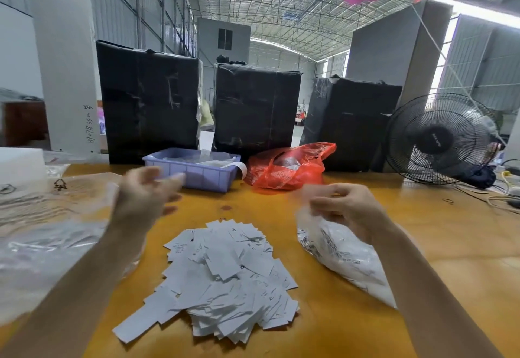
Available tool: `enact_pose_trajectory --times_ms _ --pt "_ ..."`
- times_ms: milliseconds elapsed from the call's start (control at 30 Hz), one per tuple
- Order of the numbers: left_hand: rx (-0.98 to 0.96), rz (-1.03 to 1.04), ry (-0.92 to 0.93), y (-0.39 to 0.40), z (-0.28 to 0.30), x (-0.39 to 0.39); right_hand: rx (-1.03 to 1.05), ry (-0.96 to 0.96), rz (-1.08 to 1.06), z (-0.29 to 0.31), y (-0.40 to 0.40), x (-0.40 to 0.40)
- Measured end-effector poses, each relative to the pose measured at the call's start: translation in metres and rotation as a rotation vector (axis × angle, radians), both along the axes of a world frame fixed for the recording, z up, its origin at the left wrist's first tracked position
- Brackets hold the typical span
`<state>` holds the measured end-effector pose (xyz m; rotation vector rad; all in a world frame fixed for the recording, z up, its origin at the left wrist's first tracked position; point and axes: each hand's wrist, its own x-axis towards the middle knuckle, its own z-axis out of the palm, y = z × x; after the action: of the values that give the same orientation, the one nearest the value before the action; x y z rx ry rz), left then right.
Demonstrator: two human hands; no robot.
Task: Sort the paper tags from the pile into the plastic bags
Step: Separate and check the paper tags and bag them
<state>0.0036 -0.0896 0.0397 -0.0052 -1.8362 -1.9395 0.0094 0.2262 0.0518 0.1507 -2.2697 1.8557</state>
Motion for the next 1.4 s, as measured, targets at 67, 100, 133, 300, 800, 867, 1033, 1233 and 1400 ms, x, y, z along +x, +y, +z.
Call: enact_pose_trajectory --times_ms 67,100,133,300,800,867,1033,1233,1400 --pt "-0.113 -0.340 -0.100 0.030 -0.002 0.014 0.045 -0.069 0.151 0.001 -0.027 0.003" --pt "-0.137 -0.478 -0.144 0.039 -0.006 0.018 0.079 -0.103 0.207 -0.001 -0.040 0.006" --pt "-0.159 -0.580 -0.172 0.046 -0.010 0.020 0.114 -0.130 0.260 -0.007 -0.052 0.007" --pt "-0.270 -0.763 -0.280 0.055 -0.032 0.015 0.263 -0.239 0.364 -0.034 -0.085 0.007" --pt "-0.031 -0.496 -0.383 0.041 -0.067 -0.003 0.277 -0.175 0.125 -0.027 -0.065 -0.003" --pt "0.042 -0.493 -0.395 0.039 -0.067 -0.003 0.308 -0.091 -0.063 -0.010 -0.037 -0.005" --pt "0.049 -0.478 -0.389 0.037 -0.068 -0.001 0.774 -0.261 -0.444 -0.009 0.037 -0.005" --pt "0.039 -0.358 -0.363 0.037 -0.068 -0.004 0.981 -0.548 -0.476 -0.031 0.046 -0.008" --pt "0.114 -0.317 -0.330 0.038 -0.070 -0.008 1.174 -0.135 -0.787 -0.007 0.017 -0.006"
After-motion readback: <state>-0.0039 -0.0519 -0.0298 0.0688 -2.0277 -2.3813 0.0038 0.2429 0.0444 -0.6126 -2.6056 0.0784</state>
